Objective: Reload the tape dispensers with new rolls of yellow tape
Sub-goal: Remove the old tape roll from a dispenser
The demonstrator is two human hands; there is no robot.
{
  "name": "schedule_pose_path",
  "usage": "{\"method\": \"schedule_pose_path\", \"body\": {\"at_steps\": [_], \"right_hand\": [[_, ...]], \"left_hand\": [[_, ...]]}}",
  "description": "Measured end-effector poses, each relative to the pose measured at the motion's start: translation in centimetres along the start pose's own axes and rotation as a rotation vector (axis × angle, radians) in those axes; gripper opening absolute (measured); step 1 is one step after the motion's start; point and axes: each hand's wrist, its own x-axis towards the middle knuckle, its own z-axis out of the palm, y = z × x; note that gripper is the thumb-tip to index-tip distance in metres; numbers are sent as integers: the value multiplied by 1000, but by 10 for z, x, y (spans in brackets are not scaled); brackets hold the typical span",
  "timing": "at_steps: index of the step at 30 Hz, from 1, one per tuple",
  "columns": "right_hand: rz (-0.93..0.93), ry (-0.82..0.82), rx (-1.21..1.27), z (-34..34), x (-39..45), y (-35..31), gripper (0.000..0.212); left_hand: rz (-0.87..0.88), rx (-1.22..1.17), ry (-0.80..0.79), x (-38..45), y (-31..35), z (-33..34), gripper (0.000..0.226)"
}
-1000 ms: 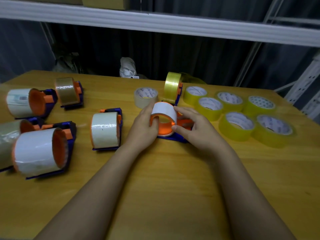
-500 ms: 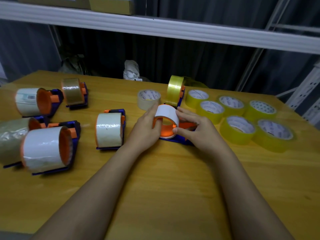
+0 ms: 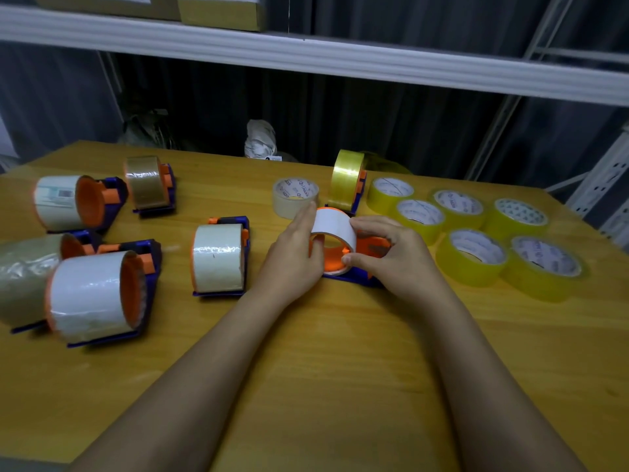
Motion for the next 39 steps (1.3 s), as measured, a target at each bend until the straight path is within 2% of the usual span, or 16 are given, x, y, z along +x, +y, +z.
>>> {"method": "schedule_pose_path", "body": {"at_steps": [15, 28, 31, 34, 37, 39], "right_hand": [[-6, -12, -84, 0, 0, -1, 55], [17, 8, 120, -1, -1, -1, 45], [-58, 37, 51, 1, -1, -2, 44], [-131, 25, -46, 3, -4, -5, 52], [-186, 31, -127, 3, -5, -6, 52], [-203, 75, -150, 1, -3, -6, 49]], "left_hand": [[92, 38, 70, 4, -11, 5, 61], [81, 30, 181, 0, -5, 6, 50], [94, 37, 199, 1, -3, 4, 50], [97, 16, 229, 4, -7, 2, 53], [105, -35, 209, 2, -9, -2, 50], [110, -102, 136, 1, -6, -8, 52]]}}
